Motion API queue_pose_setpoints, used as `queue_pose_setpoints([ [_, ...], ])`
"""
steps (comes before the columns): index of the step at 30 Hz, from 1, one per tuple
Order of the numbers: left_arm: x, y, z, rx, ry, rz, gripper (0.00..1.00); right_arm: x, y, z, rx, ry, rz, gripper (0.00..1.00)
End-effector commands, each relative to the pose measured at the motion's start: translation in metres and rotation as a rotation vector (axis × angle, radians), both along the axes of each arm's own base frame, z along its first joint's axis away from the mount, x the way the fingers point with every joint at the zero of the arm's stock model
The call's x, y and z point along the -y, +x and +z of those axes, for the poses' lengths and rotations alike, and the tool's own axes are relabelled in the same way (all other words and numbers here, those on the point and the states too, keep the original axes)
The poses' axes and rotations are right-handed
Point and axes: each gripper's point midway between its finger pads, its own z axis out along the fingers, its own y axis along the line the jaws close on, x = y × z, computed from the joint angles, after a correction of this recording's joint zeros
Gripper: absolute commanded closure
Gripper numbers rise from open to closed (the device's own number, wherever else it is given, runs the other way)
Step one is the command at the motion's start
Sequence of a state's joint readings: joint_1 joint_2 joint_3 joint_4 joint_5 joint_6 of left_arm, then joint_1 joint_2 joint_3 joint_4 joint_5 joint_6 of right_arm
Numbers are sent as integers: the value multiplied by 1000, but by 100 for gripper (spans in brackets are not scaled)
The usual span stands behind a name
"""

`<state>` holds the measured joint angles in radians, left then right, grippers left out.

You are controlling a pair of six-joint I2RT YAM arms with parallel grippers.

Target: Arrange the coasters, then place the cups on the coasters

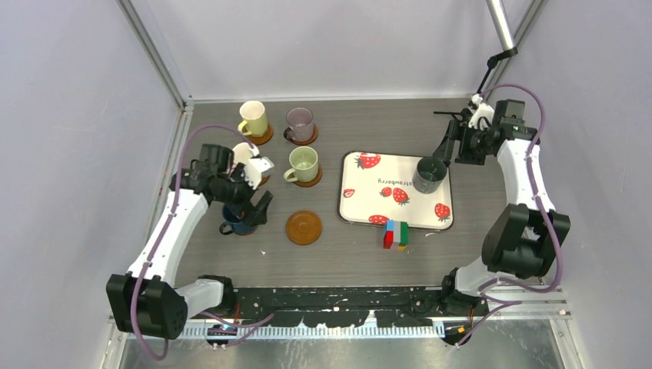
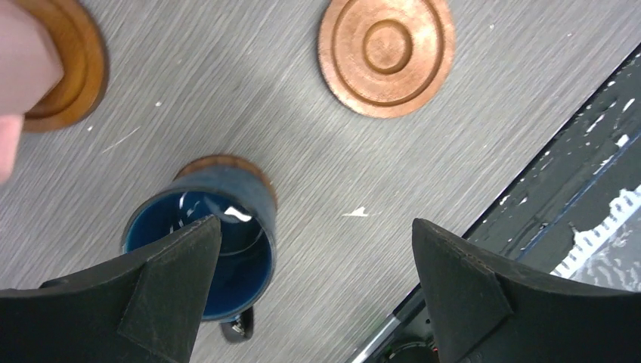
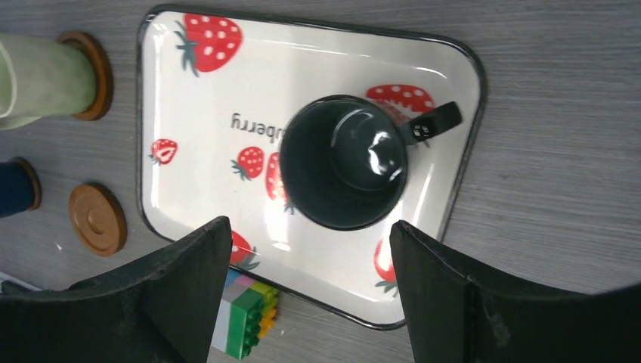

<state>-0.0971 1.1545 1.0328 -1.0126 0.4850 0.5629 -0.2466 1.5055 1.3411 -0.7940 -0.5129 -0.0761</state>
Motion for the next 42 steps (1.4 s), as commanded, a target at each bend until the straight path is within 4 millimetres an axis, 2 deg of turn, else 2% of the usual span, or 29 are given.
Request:
queue_pose_setpoints([
  [1, 22, 13, 12, 41, -13, 27, 0, 26, 9, -11, -63, -36, -14, 19],
  [15, 47, 21, 22, 52, -66, 29, 0, 18, 20, -63, -184, 118, -74, 19],
  [21, 51, 22, 21, 44, -76, 31, 0, 4, 21, -68, -192, 198, -55, 19],
  [26, 53, 20, 17, 39, -79, 34, 0, -21, 16, -70, -185, 215, -15, 19],
  [32, 56, 21, 17, 30, -80, 31, 0, -75, 8, -72, -197, 222, 101, 19],
  [35, 58, 22, 17, 26, -81, 31, 0, -110, -4, -61, -192, 241, 198, 19],
  [37, 58, 22, 16, 24, -81, 30, 0, -125, -10, -39, -160, 284, 255, 19],
  [39, 59, 21, 15, 19, -80, 27, 0, -123, -8, -15, -101, 283, 275, 19],
  [42, 62, 18, 15, 16, -89, 7, 0, -97, 9, 2, 4, 123, 236, 19],
])
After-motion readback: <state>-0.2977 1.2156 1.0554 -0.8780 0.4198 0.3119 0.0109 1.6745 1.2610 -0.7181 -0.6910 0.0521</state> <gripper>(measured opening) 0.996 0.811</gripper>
